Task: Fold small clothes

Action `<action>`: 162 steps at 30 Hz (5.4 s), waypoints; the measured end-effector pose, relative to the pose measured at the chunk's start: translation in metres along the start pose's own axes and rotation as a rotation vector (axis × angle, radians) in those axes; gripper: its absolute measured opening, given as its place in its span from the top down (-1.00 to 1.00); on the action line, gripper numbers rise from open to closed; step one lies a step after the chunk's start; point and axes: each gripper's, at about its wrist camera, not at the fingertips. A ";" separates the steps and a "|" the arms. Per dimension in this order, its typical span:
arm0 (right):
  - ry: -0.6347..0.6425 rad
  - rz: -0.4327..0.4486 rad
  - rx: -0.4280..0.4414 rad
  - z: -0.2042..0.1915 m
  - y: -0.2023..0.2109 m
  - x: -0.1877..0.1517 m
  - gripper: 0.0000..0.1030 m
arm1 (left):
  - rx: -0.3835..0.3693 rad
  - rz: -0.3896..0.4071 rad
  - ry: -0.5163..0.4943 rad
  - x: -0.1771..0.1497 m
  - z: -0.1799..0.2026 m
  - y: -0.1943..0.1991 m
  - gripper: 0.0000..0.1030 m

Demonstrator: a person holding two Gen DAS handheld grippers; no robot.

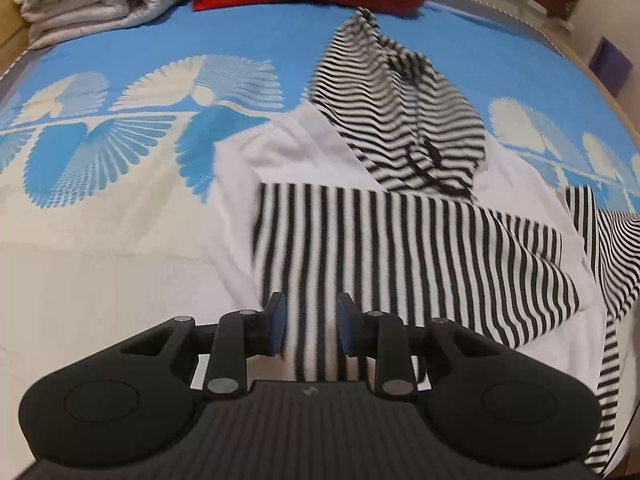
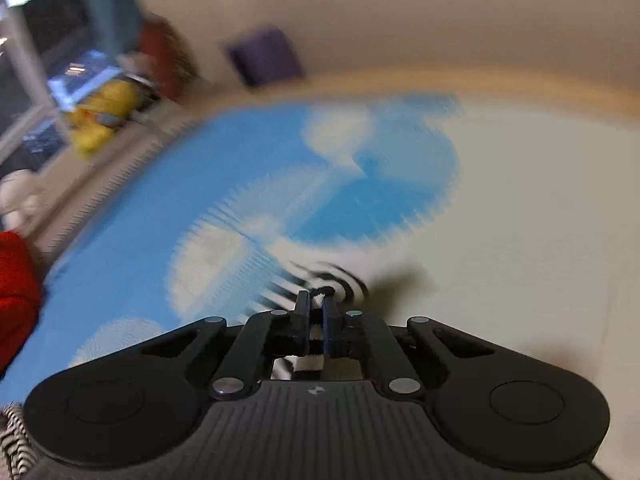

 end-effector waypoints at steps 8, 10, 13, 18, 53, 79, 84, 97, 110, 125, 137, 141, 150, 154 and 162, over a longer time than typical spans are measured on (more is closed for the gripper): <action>0.347 0.062 0.712 -0.185 0.134 -0.059 0.90 | -0.009 0.031 0.144 0.006 -0.049 0.021 0.40; 0.353 -0.137 0.955 -0.226 0.160 -0.097 0.80 | -0.020 0.032 0.194 0.008 -0.063 0.025 0.40; 0.325 -0.514 1.076 -0.264 0.178 -0.146 0.62 | -0.047 0.032 0.252 0.009 -0.078 0.030 0.40; 0.392 -0.627 0.867 -0.262 0.196 -0.159 0.42 | -0.073 0.025 0.288 0.008 -0.087 0.034 0.41; 0.279 -0.750 0.346 -0.142 0.104 -0.156 0.18 | -0.042 -0.158 0.310 -0.010 -0.058 -0.049 0.95; 0.251 -0.805 0.179 -0.131 0.088 -0.185 0.18 | -0.034 -0.218 0.311 -0.026 -0.052 -0.035 0.82; 0.268 -0.715 0.247 -0.144 0.105 -0.161 0.17 | 0.046 -0.010 0.219 -0.004 -0.035 0.000 0.36; 0.682 -0.341 0.293 -0.186 0.149 -0.118 0.07 | 0.138 0.167 0.254 0.019 -0.014 0.020 -0.06; 0.741 -0.379 0.277 -0.188 0.146 -0.120 -0.02 | 0.164 0.297 0.179 0.033 0.017 0.023 -0.30; 0.713 -0.389 0.284 -0.184 0.147 -0.112 -0.02 | 0.120 0.419 0.114 0.036 0.048 0.046 0.53; 0.863 -0.383 0.338 -0.197 0.150 -0.112 0.04 | 0.130 0.428 0.134 0.128 0.024 0.052 0.77; 0.926 -0.397 0.349 -0.200 0.148 -0.119 0.10 | 0.113 0.345 0.163 0.171 0.014 0.007 0.82; 0.956 -0.402 0.321 -0.204 0.133 -0.119 0.11 | 0.078 0.206 0.148 0.238 0.009 -0.117 0.84; 0.993 -0.416 0.293 -0.200 0.123 -0.124 0.11 | 0.028 0.194 0.162 0.262 0.018 -0.155 0.84; 1.026 -0.458 0.256 -0.195 0.105 -0.135 0.10 | 0.015 0.165 0.154 0.308 0.041 -0.224 0.77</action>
Point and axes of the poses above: each gripper's, at about its wrist camera, not at the fingertips, and y roughly against the way its jaws point, z to its right, x to its top, and after that the axes turned 3 degrees about x, right-handed
